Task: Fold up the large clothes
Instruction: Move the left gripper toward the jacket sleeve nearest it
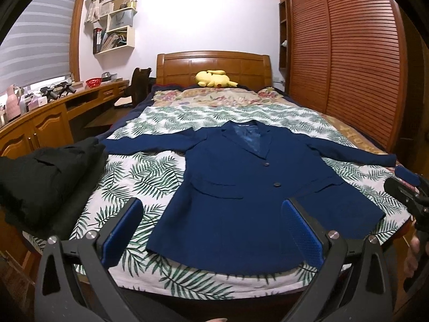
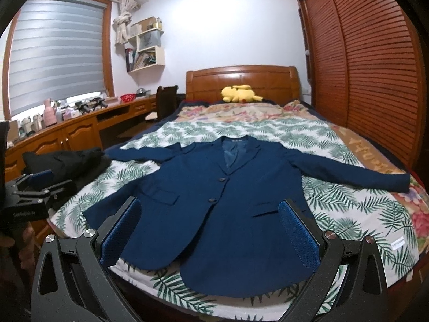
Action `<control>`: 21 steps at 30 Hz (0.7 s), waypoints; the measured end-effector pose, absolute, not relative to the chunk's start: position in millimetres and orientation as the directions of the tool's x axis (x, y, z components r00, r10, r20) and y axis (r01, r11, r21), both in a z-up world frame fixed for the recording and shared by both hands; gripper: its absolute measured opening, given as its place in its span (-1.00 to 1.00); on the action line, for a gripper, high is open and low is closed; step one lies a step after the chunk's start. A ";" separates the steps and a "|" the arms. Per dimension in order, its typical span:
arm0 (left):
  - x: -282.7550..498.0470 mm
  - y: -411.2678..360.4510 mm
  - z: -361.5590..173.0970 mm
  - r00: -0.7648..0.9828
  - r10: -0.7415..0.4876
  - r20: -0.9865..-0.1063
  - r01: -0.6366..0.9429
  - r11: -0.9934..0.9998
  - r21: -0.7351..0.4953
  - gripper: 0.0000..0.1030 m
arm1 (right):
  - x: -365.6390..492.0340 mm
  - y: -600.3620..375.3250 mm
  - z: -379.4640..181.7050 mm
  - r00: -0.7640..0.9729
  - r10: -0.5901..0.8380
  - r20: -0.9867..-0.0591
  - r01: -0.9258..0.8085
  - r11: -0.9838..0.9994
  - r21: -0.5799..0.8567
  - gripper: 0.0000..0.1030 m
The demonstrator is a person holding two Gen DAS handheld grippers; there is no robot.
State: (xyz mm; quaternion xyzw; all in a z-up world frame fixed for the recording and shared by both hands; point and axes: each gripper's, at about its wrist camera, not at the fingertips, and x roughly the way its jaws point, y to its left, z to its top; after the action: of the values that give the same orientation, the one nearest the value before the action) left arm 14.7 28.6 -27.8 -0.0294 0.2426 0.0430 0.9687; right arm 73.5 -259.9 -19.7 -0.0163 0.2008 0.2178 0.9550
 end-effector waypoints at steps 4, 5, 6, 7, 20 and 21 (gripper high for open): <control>22.1 39.6 -35.1 0.872 0.081 -0.483 -0.111 0.993 -0.033 1.00 | 86.6 -256.6 -29.4 0.809 0.423 -0.408 -0.442 0.895 0.051 1.00; 23.6 41.7 -37.2 0.869 0.086 -0.487 -0.115 0.993 -0.030 1.00 | 90.6 -254.5 -32.5 0.806 0.425 -0.413 -0.445 0.894 0.050 1.00; 25.2 43.9 -39.6 0.867 0.089 -0.491 -0.117 0.993 -0.026 1.00 | 93.9 -253.2 -34.8 0.802 0.428 -0.417 -0.450 0.892 0.051 1.00; 28.0 46.9 -42.8 0.865 0.093 -0.494 -0.120 0.992 -0.024 1.00 | 98.2 -250.9 -38.5 0.796 0.434 -0.421 -0.457 0.888 0.051 1.00; 73.0 77.8 -79.1 0.810 0.131 -0.571 -0.163 0.987 -0.005 1.00 | 154.9 -223.0 -75.7 0.748 0.481 -0.458 -0.527 0.849 0.033 1.00; 75.9 78.7 -80.7 0.806 0.135 -0.576 -0.166 0.986 0.000 1.00 | 157.8 -221.0 -74.5 0.748 0.485 -0.454 -0.531 0.847 0.030 1.00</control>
State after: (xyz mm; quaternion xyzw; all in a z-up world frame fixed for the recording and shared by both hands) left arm 75.9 78.7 -80.7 -0.0251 0.3012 0.0792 0.9499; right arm 157.8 -221.0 -74.5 -0.0503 0.2284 0.2719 0.9335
